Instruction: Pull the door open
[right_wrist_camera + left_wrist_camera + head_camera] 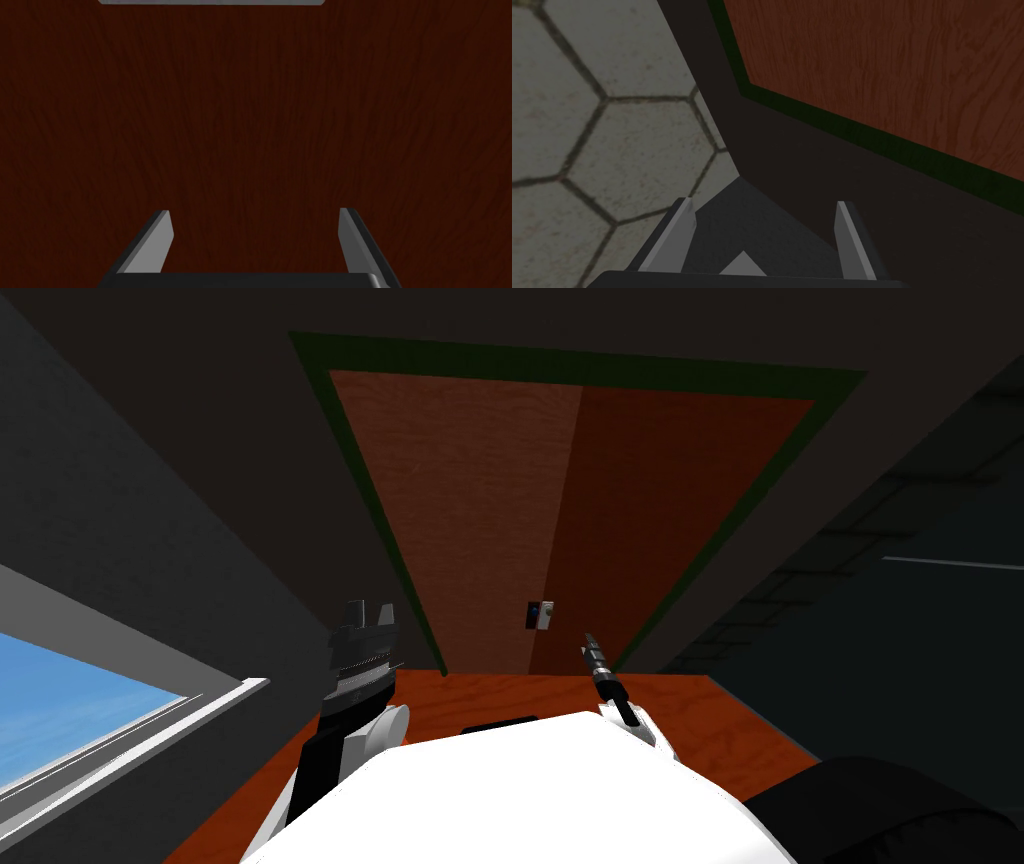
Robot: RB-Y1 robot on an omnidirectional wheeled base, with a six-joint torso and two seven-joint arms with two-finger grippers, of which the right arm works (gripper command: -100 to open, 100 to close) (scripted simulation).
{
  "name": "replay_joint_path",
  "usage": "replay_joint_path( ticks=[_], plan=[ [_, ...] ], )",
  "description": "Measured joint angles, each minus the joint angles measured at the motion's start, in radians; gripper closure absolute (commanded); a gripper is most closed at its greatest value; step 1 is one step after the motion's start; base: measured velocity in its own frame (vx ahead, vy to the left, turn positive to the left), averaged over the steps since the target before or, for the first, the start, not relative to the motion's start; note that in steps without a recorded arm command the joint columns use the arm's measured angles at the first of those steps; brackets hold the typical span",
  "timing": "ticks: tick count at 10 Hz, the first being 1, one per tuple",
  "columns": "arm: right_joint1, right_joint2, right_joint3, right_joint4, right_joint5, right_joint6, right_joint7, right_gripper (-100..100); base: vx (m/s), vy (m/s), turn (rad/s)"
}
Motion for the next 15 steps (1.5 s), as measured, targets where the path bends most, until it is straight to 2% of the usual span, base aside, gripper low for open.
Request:
replay_joint_path(
  ticks=[3,4,5,7,8,13,14,15],
  plan=[
    [-0.017,-0.008,-0.011,0.024,-0.009,-0.009,-0.003,-100,0.185,-0.047,0.093],
    [-0.032,-0.009,-0.004,0.035,-0.01,-0.017,-0.005,-100,0.18,-0.026,0.147],
    [-0.035,-0.006,0.007,0.018,-0.01,-0.015,-0.008,-100,0.201,0.045,0.198],
    [-0.069,0.002,0.038,0.006,-0.008,-0.01,-0.011,-100,0.168,0.089,0.1],
    [-0.071,0.004,0.04,0.004,-0.008,-0.01,-0.011,100,-0.014,-0.009,-0.024],
    [-0.07,0.002,0.038,0.006,-0.008,-0.01,-0.011,100,-0.022,-0.012,-0.001],
    [-0.069,0.002,0.038,0.006,-0.008,-0.01,-0.011,-100,-0.145,-0.07,-0.187],
    [-0.056,-0.003,0.024,0.008,-0.01,-0.008,-0.012,-100,-0.197,-0.043,-0.116]
  ],
)
